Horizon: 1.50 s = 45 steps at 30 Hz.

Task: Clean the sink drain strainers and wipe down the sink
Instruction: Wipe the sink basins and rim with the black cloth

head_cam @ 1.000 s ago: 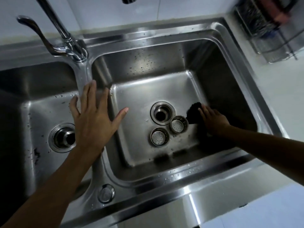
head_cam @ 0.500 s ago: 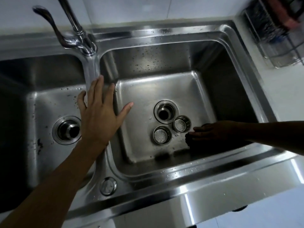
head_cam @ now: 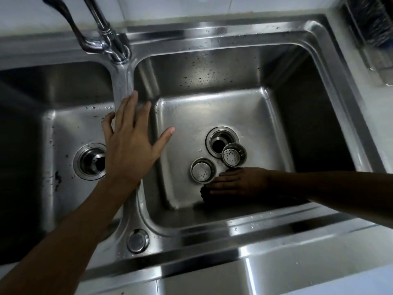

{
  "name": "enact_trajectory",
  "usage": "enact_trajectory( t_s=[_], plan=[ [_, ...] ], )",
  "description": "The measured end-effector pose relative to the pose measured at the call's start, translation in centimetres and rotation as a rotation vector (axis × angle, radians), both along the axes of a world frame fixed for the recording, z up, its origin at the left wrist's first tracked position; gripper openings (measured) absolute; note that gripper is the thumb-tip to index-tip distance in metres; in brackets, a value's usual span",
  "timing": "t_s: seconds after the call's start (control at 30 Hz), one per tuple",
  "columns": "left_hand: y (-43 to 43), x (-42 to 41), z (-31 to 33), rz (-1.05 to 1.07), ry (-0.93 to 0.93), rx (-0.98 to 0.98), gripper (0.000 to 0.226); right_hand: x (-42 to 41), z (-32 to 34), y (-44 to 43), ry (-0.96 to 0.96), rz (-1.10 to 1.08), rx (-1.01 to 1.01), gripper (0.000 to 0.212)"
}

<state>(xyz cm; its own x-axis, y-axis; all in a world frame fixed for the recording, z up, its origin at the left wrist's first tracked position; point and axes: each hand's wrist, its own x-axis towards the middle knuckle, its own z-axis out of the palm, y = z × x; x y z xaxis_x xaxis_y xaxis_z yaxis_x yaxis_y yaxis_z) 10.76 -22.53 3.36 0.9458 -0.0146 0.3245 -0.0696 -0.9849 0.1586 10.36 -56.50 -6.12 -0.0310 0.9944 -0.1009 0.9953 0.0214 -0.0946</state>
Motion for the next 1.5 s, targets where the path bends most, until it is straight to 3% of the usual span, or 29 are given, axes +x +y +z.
enact_trajectory(
  t_s=[0.03,0.13,0.3,0.57,0.77,0.97,1.13,1.27,1.33,1.43,1.5],
  plan=[
    [0.1,0.0,-0.1,0.003,-0.006,0.004,0.077,0.0,-0.2,0.8,-0.044,0.044,-0.012,0.047],
    [0.0,0.1,-0.1,0.009,0.002,-0.005,0.077,-0.5,-0.6,4.3,0.181,-0.040,-0.027,0.049],
    [-0.3,0.0,1.0,0.029,0.071,-0.032,0.077,-1.2,-1.6,8.6,0.292,-0.102,0.002,0.050],
    [-1.0,0.0,2.0,0.049,0.133,-0.061,0.077,-0.8,-1.6,2.0,0.291,-0.132,-0.091,0.052],
    [-1.2,0.2,2.2,0.044,0.127,-0.062,0.075,0.8,1.1,-1.6,0.450,-0.137,-0.343,0.048],
    [-1.2,0.2,2.1,0.037,0.156,-0.067,0.076,-1.3,3.6,4.1,0.739,-0.467,-0.533,0.045],
    [-0.9,-0.5,2.1,0.023,0.171,-0.063,0.076,-3.5,8.7,11.7,0.949,-0.612,-0.381,0.032],
    [-0.8,-3.8,2.1,0.001,0.267,-0.061,0.081,-6.3,14.7,12.3,0.895,-0.697,-0.161,0.029],
    [-0.4,-6.0,2.3,-0.065,0.299,-0.030,0.081,-7.8,17.0,11.1,0.810,-0.620,-0.048,0.032],
    [0.6,-8.8,2.6,-0.130,0.360,-0.025,0.081,-10.9,17.9,12.1,0.689,-0.366,-0.093,0.054],
    [2.0,-10.9,2.7,-0.134,0.386,-0.007,0.080,-12.3,17.0,14.6,0.740,-0.271,-0.084,0.042]
  ],
)
